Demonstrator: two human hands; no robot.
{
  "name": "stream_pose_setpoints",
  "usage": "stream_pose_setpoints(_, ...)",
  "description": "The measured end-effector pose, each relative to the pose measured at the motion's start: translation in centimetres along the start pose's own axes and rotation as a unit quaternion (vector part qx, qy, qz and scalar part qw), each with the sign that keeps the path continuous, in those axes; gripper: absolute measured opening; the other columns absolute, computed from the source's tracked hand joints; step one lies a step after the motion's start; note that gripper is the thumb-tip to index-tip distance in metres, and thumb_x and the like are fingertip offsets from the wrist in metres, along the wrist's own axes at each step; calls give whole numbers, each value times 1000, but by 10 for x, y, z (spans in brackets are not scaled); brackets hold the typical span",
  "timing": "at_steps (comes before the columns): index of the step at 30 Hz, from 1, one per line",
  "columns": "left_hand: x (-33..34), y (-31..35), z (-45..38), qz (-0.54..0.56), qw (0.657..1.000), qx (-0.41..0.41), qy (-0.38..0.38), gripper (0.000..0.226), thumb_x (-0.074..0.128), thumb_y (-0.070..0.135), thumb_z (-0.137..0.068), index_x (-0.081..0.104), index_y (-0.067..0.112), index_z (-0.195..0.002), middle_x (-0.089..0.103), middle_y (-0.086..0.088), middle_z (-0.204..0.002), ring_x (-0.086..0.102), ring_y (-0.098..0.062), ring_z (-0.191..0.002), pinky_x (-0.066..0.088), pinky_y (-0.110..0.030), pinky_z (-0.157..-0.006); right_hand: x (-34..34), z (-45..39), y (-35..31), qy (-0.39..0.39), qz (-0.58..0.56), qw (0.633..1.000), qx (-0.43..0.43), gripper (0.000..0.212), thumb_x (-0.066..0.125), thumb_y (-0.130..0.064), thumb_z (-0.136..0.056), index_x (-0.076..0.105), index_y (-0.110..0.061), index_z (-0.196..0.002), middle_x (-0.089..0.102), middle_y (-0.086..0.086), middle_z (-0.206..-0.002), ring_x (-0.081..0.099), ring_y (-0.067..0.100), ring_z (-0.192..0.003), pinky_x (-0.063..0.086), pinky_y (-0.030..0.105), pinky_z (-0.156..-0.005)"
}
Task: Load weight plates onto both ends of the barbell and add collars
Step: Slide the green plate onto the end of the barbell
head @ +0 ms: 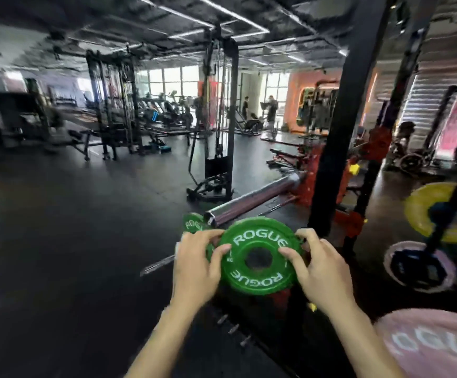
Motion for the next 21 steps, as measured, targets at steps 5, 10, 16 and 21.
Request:
stream_pose_setpoints(5, -28, -81, -44, 16, 1000, -18, -9, 23, 66, 35, -87, 68, 29, -109, 51, 33, -90, 45, -7, -86, 46, -43, -82, 58, -35, -56, -13, 29, 999, 11, 48, 43, -67, -86, 49, -31, -116, 51, -8, -81, 57, 18, -79, 41, 33, -64)
stream_pose_setpoints(10, -16, -132, -80, 30, 998, -27, -57, 21, 68, 34, -89, 69, 29, -108, 65, 17, -93, 46, -10, -87, 46, -45, -85, 92, -55, -76, 7, 55, 998, 39, 44, 44, -67, -85, 50, -29, -108, 52, -8, -78, 53, 17, -74, 40, 33, -61)
stream_pose_setpoints(16, 11, -159, -107, 60, 991, -43, -110, 20, 69, 33, -90, 70, 27, -110, 63, 18, -89, 42, -8, -91, 43, -40, -88, 106, -70, -81, 26, 83, 994, 61, 36, 53, -59, -88, 50, -27, -103, 49, -10, -71, 47, 15, -69, 33, 31, -59)
stream_pose_setpoints(21, 23, -172, -117, 74, 986, -42, -142, 21, 71, 34, -88, 69, 30, -109, 58, 22, -87, 44, -3, -92, 44, -32, -86, 112, -71, -85, 23, 90, 992, 81, 39, 53, -60, -88, 52, -25, -105, 46, -16, -73, 52, 14, -71, 36, 31, -59)
Point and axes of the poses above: each hand's wrist, its own z-axis away from the middle knuckle, its own x-axis out of the palm, y = z × x, the point moved 7 cm from there along -z, towards the middle knuckle
